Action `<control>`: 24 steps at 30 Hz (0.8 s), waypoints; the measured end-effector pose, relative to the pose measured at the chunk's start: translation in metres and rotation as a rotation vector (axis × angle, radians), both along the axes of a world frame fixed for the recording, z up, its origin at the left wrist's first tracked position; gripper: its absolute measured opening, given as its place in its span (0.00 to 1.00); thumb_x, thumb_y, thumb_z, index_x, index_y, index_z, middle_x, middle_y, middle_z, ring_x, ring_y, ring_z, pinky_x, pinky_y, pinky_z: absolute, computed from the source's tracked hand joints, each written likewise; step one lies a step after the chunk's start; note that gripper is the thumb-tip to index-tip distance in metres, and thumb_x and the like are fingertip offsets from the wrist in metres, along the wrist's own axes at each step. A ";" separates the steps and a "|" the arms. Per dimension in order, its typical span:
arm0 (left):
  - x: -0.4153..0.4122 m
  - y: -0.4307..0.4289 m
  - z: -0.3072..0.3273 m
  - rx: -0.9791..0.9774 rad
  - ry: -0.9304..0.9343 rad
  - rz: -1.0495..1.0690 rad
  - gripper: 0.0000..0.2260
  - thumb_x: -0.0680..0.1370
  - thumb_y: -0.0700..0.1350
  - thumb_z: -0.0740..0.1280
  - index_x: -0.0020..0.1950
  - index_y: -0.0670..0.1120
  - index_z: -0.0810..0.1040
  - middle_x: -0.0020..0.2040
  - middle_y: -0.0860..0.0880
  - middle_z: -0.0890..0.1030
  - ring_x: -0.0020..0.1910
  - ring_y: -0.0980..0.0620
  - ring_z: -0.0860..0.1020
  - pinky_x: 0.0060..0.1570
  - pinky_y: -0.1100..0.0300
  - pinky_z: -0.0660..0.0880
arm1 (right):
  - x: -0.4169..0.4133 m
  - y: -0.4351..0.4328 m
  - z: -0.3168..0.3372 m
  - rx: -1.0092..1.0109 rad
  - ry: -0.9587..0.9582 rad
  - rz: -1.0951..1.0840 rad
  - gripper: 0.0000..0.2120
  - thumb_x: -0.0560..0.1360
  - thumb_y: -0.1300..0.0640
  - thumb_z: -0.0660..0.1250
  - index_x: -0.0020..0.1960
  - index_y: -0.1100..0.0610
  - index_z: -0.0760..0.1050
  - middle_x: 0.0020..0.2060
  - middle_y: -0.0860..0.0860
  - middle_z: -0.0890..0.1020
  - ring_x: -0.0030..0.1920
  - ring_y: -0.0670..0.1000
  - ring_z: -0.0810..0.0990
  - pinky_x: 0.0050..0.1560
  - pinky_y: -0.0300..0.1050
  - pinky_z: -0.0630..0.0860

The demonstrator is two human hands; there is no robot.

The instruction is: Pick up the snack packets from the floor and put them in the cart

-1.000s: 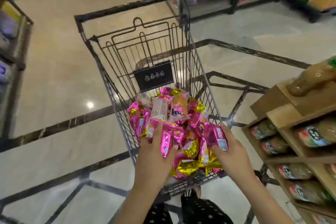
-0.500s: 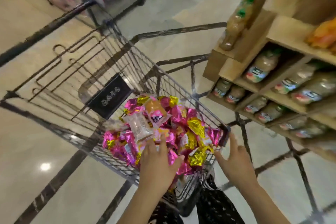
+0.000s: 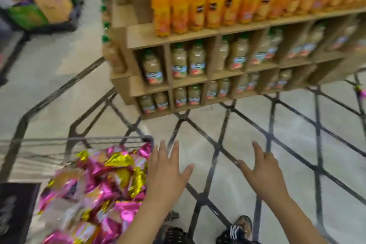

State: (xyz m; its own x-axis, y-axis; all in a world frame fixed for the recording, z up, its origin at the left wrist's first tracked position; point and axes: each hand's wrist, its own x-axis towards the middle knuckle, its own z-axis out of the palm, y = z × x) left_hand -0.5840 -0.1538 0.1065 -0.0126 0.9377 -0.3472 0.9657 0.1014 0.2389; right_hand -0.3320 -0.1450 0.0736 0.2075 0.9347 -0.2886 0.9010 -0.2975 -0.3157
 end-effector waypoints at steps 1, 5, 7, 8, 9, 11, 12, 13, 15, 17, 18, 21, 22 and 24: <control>0.024 0.006 0.002 -0.002 -0.003 -0.049 0.35 0.80 0.67 0.51 0.81 0.53 0.44 0.81 0.43 0.46 0.79 0.42 0.44 0.78 0.48 0.45 | 0.023 -0.006 0.002 0.004 0.011 -0.040 0.36 0.78 0.39 0.59 0.79 0.51 0.49 0.61 0.58 0.71 0.61 0.59 0.71 0.55 0.50 0.74; 0.131 0.029 0.013 0.001 -0.016 -0.239 0.34 0.81 0.66 0.50 0.81 0.53 0.41 0.81 0.43 0.45 0.79 0.41 0.44 0.77 0.49 0.43 | 0.120 -0.033 0.007 0.005 0.011 -0.216 0.38 0.78 0.38 0.59 0.80 0.51 0.48 0.59 0.57 0.71 0.58 0.58 0.72 0.53 0.50 0.75; 0.188 0.035 0.016 0.009 -0.026 -0.318 0.34 0.81 0.65 0.51 0.81 0.53 0.41 0.81 0.42 0.47 0.79 0.42 0.44 0.77 0.49 0.44 | 0.169 -0.046 0.008 -0.004 -0.005 -0.290 0.38 0.77 0.37 0.59 0.80 0.51 0.48 0.61 0.57 0.71 0.60 0.58 0.72 0.54 0.51 0.75; 0.216 0.038 0.016 0.012 -0.032 -0.356 0.34 0.81 0.65 0.52 0.81 0.54 0.41 0.81 0.42 0.47 0.79 0.42 0.44 0.77 0.49 0.44 | 0.192 -0.053 0.008 -0.008 -0.020 -0.322 0.38 0.77 0.36 0.58 0.79 0.51 0.49 0.62 0.57 0.71 0.61 0.58 0.72 0.55 0.51 0.75; 0.242 0.040 0.016 0.013 -0.039 -0.393 0.34 0.81 0.65 0.52 0.81 0.54 0.41 0.81 0.43 0.47 0.79 0.42 0.44 0.77 0.49 0.45 | 0.215 -0.059 0.009 -0.013 -0.036 -0.354 0.38 0.77 0.35 0.58 0.79 0.50 0.50 0.63 0.57 0.71 0.63 0.58 0.71 0.56 0.50 0.75; 0.293 0.044 0.015 0.007 -0.050 -0.470 0.34 0.81 0.65 0.52 0.81 0.54 0.42 0.81 0.43 0.48 0.79 0.42 0.45 0.78 0.49 0.46 | 0.257 -0.070 0.011 -0.027 -0.058 -0.415 0.37 0.77 0.34 0.57 0.79 0.50 0.52 0.66 0.58 0.69 0.66 0.58 0.68 0.60 0.50 0.73; 0.318 0.045 0.014 0.003 -0.051 -0.505 0.34 0.81 0.66 0.52 0.81 0.54 0.42 0.81 0.43 0.48 0.79 0.42 0.46 0.78 0.48 0.47 | 0.276 -0.075 0.012 -0.034 -0.063 -0.441 0.37 0.76 0.33 0.57 0.79 0.50 0.52 0.68 0.58 0.68 0.67 0.58 0.68 0.62 0.51 0.72; 0.341 0.046 0.013 0.000 -0.053 -0.538 0.34 0.81 0.65 0.52 0.81 0.54 0.42 0.81 0.43 0.48 0.79 0.42 0.46 0.78 0.49 0.46 | 0.294 -0.080 0.014 -0.042 -0.072 -0.465 0.37 0.76 0.33 0.56 0.78 0.50 0.53 0.68 0.58 0.68 0.68 0.58 0.67 0.63 0.51 0.71; 0.384 0.045 0.014 -0.004 -0.062 -0.586 0.34 0.81 0.65 0.52 0.81 0.53 0.42 0.81 0.43 0.47 0.80 0.43 0.45 0.77 0.50 0.45 | 0.326 -0.091 0.017 -0.052 -0.091 -0.507 0.37 0.76 0.32 0.55 0.78 0.49 0.55 0.68 0.57 0.68 0.67 0.57 0.67 0.62 0.51 0.72; 0.422 0.043 0.016 -0.023 -0.090 -0.616 0.34 0.81 0.65 0.52 0.81 0.53 0.43 0.81 0.43 0.47 0.80 0.43 0.45 0.77 0.50 0.45 | 0.354 -0.100 0.021 -0.050 -0.091 -0.559 0.36 0.76 0.32 0.55 0.78 0.49 0.55 0.68 0.57 0.68 0.67 0.57 0.67 0.61 0.51 0.72; 0.439 0.043 0.016 -0.034 -0.099 -0.631 0.34 0.81 0.65 0.52 0.81 0.53 0.43 0.81 0.43 0.48 0.80 0.43 0.45 0.77 0.50 0.45 | 0.367 -0.104 0.023 -0.045 -0.086 -0.587 0.36 0.76 0.32 0.55 0.78 0.49 0.55 0.68 0.57 0.68 0.68 0.57 0.67 0.62 0.51 0.72; 0.480 0.044 0.018 -0.032 -0.084 -0.692 0.34 0.81 0.65 0.53 0.81 0.53 0.43 0.81 0.43 0.48 0.80 0.42 0.46 0.77 0.50 0.45 | 0.399 -0.111 0.024 -0.042 -0.053 -0.672 0.36 0.76 0.32 0.56 0.78 0.49 0.55 0.69 0.57 0.67 0.69 0.57 0.66 0.63 0.51 0.71; 0.492 0.046 0.018 -0.031 -0.073 -0.713 0.34 0.81 0.65 0.53 0.81 0.53 0.43 0.81 0.43 0.48 0.80 0.42 0.46 0.77 0.51 0.46 | 0.407 -0.111 0.024 -0.043 -0.038 -0.696 0.36 0.76 0.32 0.56 0.78 0.49 0.55 0.69 0.57 0.66 0.69 0.57 0.66 0.63 0.51 0.71; 0.515 0.053 0.016 -0.036 -0.056 -0.751 0.34 0.81 0.65 0.53 0.81 0.54 0.44 0.81 0.42 0.48 0.80 0.42 0.46 0.77 0.51 0.46 | 0.423 -0.108 0.021 -0.043 -0.002 -0.742 0.36 0.76 0.32 0.56 0.78 0.49 0.54 0.70 0.56 0.66 0.69 0.57 0.65 0.63 0.52 0.70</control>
